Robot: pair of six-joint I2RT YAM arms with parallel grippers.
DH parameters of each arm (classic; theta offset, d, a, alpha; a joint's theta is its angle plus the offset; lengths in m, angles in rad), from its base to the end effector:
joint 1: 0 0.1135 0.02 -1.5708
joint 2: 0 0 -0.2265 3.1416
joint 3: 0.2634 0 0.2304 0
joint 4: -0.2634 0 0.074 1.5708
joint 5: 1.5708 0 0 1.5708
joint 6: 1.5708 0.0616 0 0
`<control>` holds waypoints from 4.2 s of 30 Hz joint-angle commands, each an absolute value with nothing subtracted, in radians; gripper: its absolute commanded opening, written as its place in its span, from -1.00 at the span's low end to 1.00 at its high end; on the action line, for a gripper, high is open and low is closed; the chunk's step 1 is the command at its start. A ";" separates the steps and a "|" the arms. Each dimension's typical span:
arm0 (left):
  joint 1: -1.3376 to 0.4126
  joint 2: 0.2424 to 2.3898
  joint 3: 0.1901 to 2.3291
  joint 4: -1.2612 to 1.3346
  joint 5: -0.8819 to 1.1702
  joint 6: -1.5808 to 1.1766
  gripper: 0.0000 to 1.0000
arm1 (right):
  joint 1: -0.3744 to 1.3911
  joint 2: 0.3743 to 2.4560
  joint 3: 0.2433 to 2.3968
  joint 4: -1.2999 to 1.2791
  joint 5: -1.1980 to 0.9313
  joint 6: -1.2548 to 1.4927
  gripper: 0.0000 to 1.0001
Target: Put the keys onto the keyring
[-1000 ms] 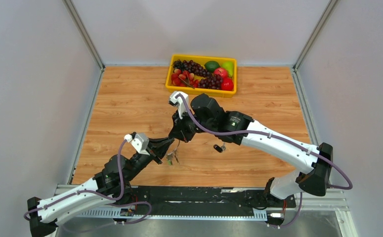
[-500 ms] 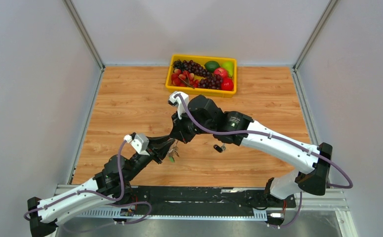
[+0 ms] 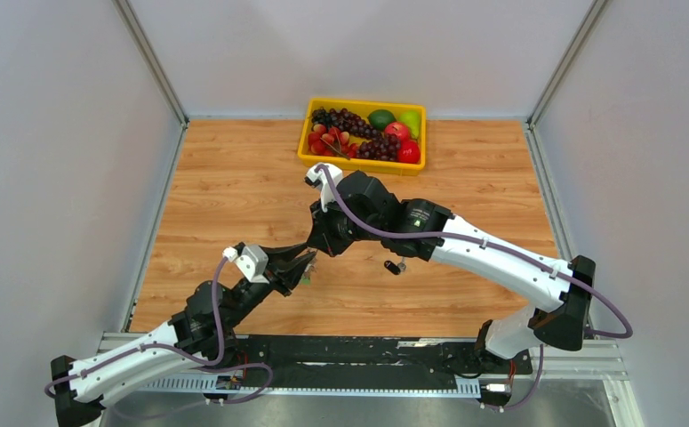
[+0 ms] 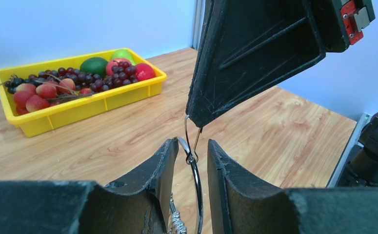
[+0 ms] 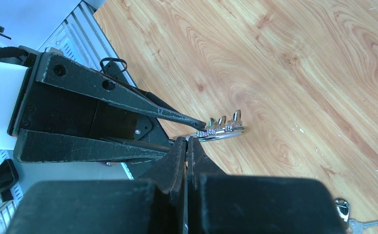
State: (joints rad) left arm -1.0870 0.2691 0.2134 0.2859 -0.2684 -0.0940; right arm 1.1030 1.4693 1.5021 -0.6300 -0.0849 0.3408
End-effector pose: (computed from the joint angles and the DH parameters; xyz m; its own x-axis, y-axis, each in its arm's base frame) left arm 0.0875 -0.1314 0.2517 0.0368 -0.2646 -0.9636 0.7402 0.6551 -0.1516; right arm 0.1439 0.2963 0.3300 -0.5468 -0.3438 -0.7634 -0.7832 0.5322 0.3213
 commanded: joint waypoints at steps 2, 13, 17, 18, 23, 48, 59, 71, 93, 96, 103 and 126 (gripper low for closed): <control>-1.092 0.249 0.201 0.347 -0.254 -0.057 -0.23 | 1.108 1.463 1.559 -0.598 -0.073 0.374 -1.00; -1.092 0.241 0.197 0.356 -0.254 -0.051 -0.26 | 1.111 1.465 1.567 -0.597 -0.084 0.378 -1.00; -1.093 0.234 0.193 0.361 -0.253 -0.049 -0.26 | 1.112 1.470 1.570 -0.597 -0.086 0.379 -1.00; -1.092 0.235 0.193 0.361 -0.253 -0.048 -0.26 | 1.113 1.471 1.571 -0.598 -0.087 0.379 -1.00; -1.091 0.236 0.192 0.365 -0.250 -0.046 -0.27 | 1.115 1.473 1.577 -0.597 -0.086 0.379 -1.00; -1.092 0.230 0.196 0.414 -0.225 -0.095 -0.99 | 1.131 1.482 1.553 -0.598 -0.096 0.377 -1.00; -1.093 0.247 0.205 0.395 -0.206 -0.093 -0.58 | 1.134 1.493 1.575 -0.597 -0.098 0.377 -1.00; -1.092 0.225 0.202 0.376 -0.209 -0.086 -0.64 | 1.140 1.493 1.579 -0.597 -0.092 0.376 -1.00; -1.092 0.229 0.201 0.356 -0.223 -0.086 -0.32 | 1.141 1.476 1.581 -0.591 -0.073 0.379 -1.00; -1.092 0.226 0.201 0.355 -0.228 -0.086 -0.34 | 1.142 1.472 1.581 -0.591 -0.072 0.379 -1.00; -1.092 0.227 0.201 0.350 -0.232 -0.084 -0.49 | 1.143 1.461 1.578 -0.588 -0.069 0.382 -1.00; -1.092 0.237 0.199 0.348 -0.254 -0.084 -0.40 | 1.147 1.449 1.585 -0.583 -0.059 0.382 -1.00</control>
